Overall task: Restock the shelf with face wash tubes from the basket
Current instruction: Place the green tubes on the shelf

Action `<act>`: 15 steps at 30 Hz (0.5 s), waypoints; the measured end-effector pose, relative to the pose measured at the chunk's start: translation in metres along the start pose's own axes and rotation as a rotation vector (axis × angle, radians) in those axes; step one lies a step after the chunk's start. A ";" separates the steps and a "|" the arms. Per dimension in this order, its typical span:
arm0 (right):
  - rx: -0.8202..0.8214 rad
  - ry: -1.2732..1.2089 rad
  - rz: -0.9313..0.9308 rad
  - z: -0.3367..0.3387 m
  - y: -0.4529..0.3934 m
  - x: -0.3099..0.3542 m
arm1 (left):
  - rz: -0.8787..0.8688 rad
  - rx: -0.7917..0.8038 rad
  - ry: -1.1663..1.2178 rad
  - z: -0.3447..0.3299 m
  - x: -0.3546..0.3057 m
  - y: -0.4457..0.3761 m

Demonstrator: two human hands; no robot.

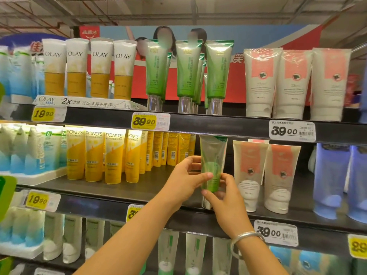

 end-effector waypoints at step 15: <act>-0.069 0.038 -0.034 0.004 -0.005 -0.004 | 0.041 -0.015 0.060 -0.007 0.004 -0.002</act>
Point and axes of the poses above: each hand's wrist, its own y-axis away from the middle knuckle, its own z-axis out of the back of the hand, x = y × z, the point moved 10 cm from there along -y, towards the middle knuckle, and after that the axes turned 1 degree about -z, right-handed, at the moved point
